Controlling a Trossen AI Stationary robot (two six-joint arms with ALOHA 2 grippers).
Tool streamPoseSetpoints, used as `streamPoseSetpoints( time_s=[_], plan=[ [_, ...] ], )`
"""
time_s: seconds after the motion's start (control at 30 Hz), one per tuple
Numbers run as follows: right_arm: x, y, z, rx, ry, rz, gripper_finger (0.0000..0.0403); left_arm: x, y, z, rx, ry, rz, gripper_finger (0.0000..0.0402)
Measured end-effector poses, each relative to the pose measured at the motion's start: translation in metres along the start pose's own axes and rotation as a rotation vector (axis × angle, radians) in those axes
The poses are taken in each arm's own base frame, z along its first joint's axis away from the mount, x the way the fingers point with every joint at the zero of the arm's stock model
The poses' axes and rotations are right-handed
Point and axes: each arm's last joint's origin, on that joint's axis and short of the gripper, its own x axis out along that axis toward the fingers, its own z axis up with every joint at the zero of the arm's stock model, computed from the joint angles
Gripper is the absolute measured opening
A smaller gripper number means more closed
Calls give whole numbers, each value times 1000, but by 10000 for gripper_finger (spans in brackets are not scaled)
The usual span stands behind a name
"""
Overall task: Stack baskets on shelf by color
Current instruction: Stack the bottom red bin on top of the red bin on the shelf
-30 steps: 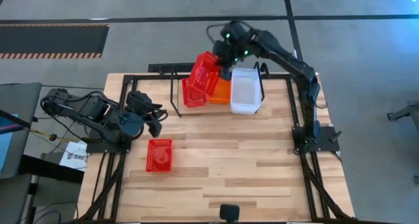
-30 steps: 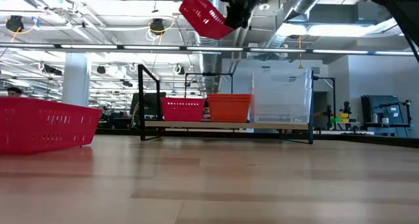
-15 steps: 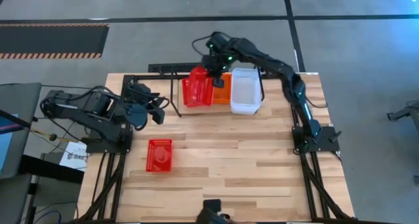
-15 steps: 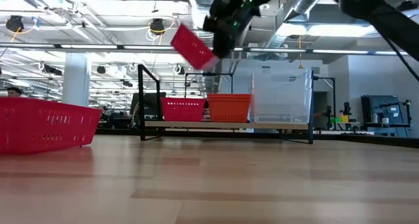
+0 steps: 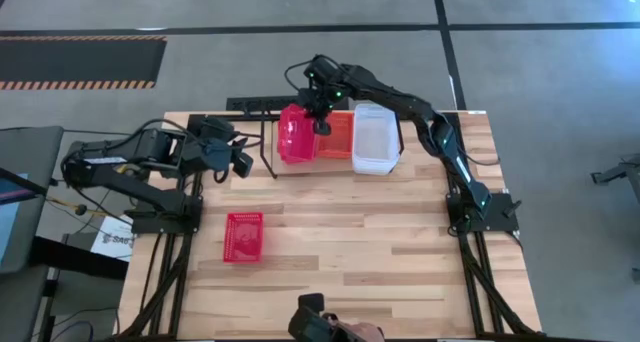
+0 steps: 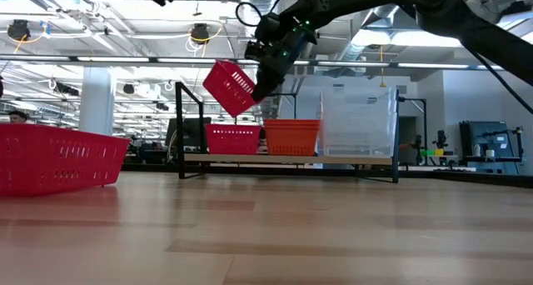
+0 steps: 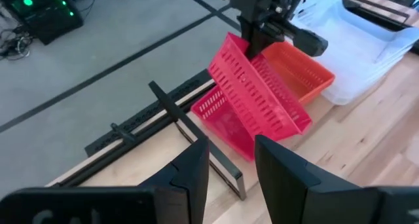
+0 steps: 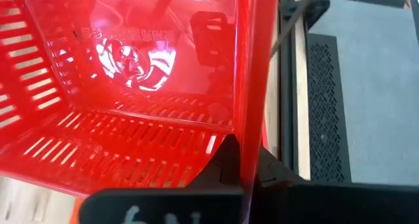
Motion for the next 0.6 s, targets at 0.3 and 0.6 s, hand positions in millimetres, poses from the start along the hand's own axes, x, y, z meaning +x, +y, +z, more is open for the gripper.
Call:
streamPoseSetpoints(
  time_s=[0.3, 0.6],
  plan=[
    [-4, -13, -10, -75, 16, -14, 1, 4, 4, 3, -55, 1, 27, 112],
    [-7, -15, -20, -119, 75, 28, 1, 5, 5, 4, -128, -13, 46, 112]
  ],
)
